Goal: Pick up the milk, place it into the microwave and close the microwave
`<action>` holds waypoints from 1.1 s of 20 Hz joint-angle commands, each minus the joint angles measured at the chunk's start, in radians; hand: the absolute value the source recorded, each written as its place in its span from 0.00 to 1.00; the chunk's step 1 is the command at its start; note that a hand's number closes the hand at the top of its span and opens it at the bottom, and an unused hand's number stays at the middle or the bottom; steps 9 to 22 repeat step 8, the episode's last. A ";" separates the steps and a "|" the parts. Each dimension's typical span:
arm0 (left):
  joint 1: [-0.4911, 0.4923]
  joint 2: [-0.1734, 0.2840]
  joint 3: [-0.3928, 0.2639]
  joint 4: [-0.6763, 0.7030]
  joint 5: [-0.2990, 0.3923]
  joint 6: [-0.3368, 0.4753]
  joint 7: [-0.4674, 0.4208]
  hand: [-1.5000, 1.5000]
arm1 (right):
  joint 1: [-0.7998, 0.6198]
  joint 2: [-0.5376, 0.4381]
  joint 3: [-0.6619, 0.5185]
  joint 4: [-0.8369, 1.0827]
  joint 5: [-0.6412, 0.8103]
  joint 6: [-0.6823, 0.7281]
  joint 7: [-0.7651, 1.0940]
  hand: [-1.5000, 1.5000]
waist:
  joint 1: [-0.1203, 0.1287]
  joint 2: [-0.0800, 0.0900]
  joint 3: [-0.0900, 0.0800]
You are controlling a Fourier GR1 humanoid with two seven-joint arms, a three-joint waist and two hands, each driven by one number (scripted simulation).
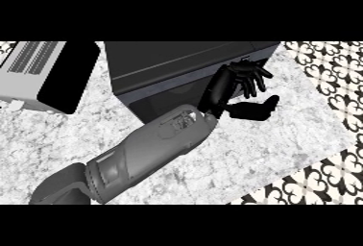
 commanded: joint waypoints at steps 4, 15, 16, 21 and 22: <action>0.085 0.089 0.075 0.175 0.055 0.048 -0.018 0.00 | 0.037 -0.009 -0.036 -0.021 -0.028 -0.009 0.015 0.00 | 0.064 0.003 -0.007; 0.077 0.085 0.061 0.178 0.071 0.041 -0.036 0.00 | 0.049 -0.014 -0.055 -0.037 -0.051 -0.010 0.019 0.00 | 0.071 0.000 -0.006; 0.077 0.085 0.061 0.178 0.071 0.041 -0.036 0.00 | 0.049 -0.014 -0.055 -0.037 -0.051 -0.010 0.019 0.00 | 0.071 0.000 -0.006; 0.077 0.085 0.061 0.178 0.071 0.041 -0.036 0.00 | 0.049 -0.014 -0.055 -0.037 -0.051 -0.010 0.019 0.00 | 0.071 0.000 -0.006; 0.077 0.085 0.061 0.178 0.071 0.041 -0.036 0.00 | 0.049 -0.014 -0.055 -0.037 -0.051 -0.010 0.019 0.00 | 0.071 0.000 -0.006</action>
